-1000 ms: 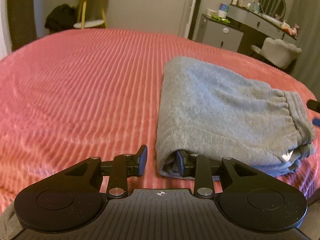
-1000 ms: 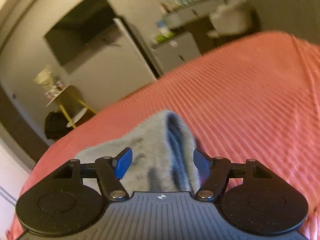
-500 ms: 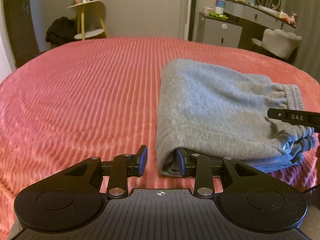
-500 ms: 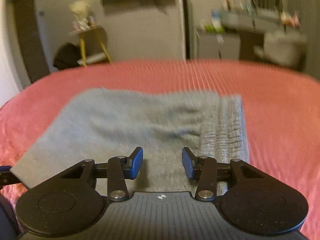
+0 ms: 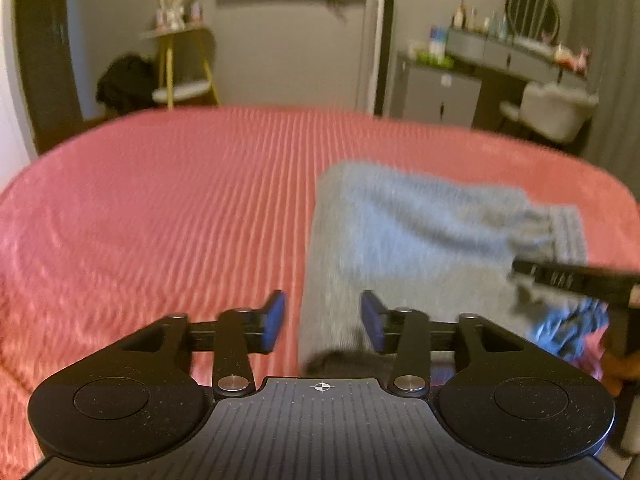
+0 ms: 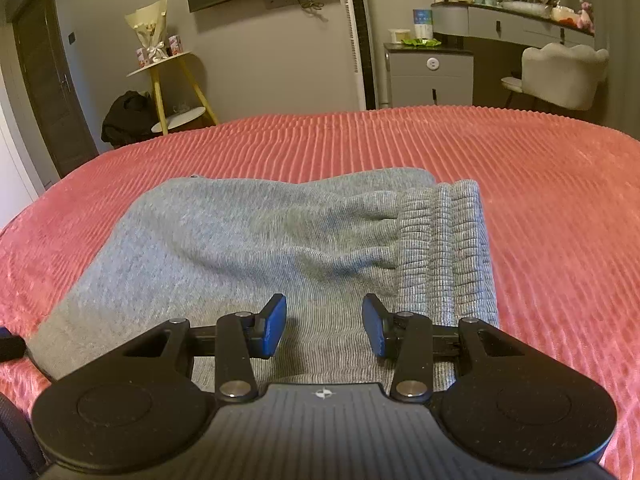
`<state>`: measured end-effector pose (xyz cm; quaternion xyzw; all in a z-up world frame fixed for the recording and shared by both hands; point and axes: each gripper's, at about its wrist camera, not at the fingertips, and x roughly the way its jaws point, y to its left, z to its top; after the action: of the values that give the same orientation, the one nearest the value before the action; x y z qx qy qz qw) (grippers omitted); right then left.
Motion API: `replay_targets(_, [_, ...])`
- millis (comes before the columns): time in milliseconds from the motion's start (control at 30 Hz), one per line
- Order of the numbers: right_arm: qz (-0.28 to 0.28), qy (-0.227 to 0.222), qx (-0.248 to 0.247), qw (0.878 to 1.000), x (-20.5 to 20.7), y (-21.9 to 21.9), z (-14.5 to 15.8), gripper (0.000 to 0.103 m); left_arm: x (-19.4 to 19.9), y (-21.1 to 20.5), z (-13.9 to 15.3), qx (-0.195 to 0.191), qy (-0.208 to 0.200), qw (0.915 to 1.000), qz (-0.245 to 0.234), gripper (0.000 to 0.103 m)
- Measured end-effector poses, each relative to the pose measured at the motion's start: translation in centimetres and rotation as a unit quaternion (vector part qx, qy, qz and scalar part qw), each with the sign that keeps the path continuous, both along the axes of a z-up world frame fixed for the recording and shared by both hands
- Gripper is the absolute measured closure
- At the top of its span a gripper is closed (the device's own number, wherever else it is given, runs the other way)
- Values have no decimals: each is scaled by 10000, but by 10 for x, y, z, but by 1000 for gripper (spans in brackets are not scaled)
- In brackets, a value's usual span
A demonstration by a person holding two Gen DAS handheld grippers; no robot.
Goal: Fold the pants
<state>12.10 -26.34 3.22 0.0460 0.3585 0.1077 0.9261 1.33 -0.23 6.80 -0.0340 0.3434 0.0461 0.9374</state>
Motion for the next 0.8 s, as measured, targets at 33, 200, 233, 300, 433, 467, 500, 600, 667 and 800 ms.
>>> replay_targets(33, [-1, 0, 0, 10000, 0, 0, 0, 61, -1, -1, 6, 41, -158, 9999, 20, 52])
replay_targets(200, [-8, 4, 22, 10000, 0, -1, 1, 61, 26, -2, -6, 83, -134, 9996, -247, 42])
replay_targets(233, [-8, 3, 15, 10000, 0, -1, 1, 61, 37, 0, -19, -101, 7, 9995, -299, 45])
replay_targets(300, [-6, -2, 15, 10000, -1, -1, 1, 61, 53, 3, -44, -359, 243, 9982, -420, 45])
replay_targets(433, [-13, 9, 92, 10000, -1, -4, 2, 61, 72, 9, -74, -407, 692, 9962, -332, 43])
replay_targets(467, [2, 21, 129, 9999, -1, -5, 2, 61, 72, 13, -68, -534, 599, 9964, -274, 48])
replay_targets(500, [-4, 4, 142, 9999, -1, -5, 3, 61, 73, 15, -61, -572, 469, 9969, -249, 49])
replay_targets(600, [-18, -98, 255, 9996, 5, -7, 8, 61, 83, 9, -48, -261, 98, 9990, -353, 50])
replay_targets(667, [-12, -280, -39, 9996, 15, 0, 12, 61, 98, -4, -47, 11, 76, 9988, -482, 49])
replay_targets(800, [285, -324, -500, 9978, 35, 12, 3, 67, 128, -19, -60, 339, 112, 9973, -637, 45])
